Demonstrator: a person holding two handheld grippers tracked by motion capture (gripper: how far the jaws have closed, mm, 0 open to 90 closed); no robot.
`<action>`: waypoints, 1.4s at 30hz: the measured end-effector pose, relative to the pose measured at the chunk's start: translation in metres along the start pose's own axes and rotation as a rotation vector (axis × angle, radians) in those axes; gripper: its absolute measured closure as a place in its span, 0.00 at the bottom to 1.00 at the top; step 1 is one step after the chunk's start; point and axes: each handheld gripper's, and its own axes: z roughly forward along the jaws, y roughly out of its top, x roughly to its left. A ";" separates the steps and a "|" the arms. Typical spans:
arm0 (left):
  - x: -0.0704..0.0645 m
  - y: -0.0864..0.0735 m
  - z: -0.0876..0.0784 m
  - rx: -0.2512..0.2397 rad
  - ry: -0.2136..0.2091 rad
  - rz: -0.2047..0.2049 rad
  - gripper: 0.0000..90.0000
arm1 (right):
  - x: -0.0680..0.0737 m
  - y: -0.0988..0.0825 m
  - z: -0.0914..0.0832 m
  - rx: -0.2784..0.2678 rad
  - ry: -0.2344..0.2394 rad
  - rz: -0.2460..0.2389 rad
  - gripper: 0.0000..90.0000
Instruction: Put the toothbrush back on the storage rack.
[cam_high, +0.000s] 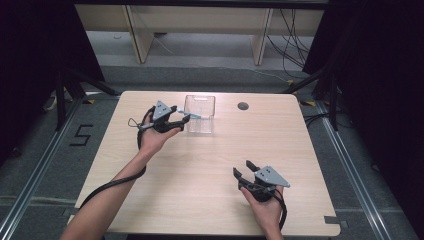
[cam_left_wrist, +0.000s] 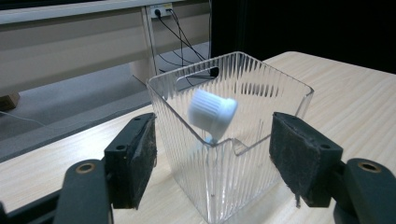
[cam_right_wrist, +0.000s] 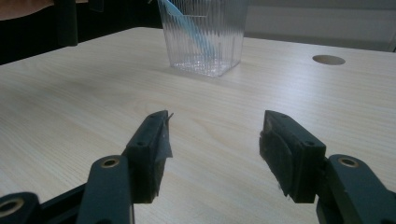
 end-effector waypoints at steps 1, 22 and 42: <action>0.000 -0.001 -0.001 0.005 0.001 -0.003 0.34 | 0.000 0.000 0.000 0.004 0.002 0.000 0.47; -0.001 -0.011 -0.026 0.056 0.004 0.011 0.31 | -0.003 0.000 0.002 -0.023 0.006 -0.028 0.47; -0.002 -0.026 -0.061 0.085 0.003 0.004 0.29 | -0.003 0.000 0.001 -0.013 -0.002 -0.031 0.47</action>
